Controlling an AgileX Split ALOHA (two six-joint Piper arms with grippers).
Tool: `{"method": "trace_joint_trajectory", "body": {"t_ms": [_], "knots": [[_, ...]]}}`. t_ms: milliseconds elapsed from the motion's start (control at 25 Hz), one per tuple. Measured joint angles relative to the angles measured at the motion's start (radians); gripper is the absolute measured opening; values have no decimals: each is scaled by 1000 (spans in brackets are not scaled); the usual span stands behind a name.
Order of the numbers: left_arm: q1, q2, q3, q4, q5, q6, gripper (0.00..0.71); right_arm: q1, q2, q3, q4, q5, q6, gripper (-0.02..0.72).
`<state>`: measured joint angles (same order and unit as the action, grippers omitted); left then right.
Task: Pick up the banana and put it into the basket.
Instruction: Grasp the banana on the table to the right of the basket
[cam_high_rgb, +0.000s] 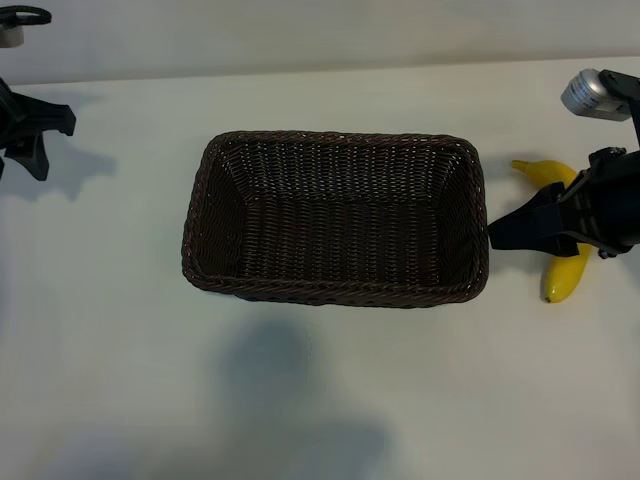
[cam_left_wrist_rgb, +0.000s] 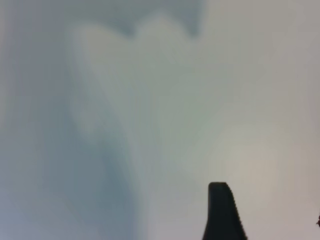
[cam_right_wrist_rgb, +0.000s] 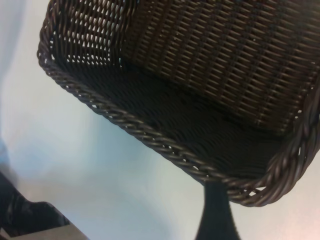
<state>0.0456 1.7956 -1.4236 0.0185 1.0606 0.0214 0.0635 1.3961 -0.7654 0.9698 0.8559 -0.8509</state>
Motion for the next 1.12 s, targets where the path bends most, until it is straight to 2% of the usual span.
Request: {"method": "trace_joint_trajectory", "body": {"t_ms": [360,760,1120], "knots": [[-2,-119,0,-19,93,-30,490,0,0,0,0,0,0,503],[-119,-398,0,-1,114,-21,490,0,0,0,0,0,0,503],[-127,-680,4,31,114,-34,490,0,0,0,0,0,0,503]]}}
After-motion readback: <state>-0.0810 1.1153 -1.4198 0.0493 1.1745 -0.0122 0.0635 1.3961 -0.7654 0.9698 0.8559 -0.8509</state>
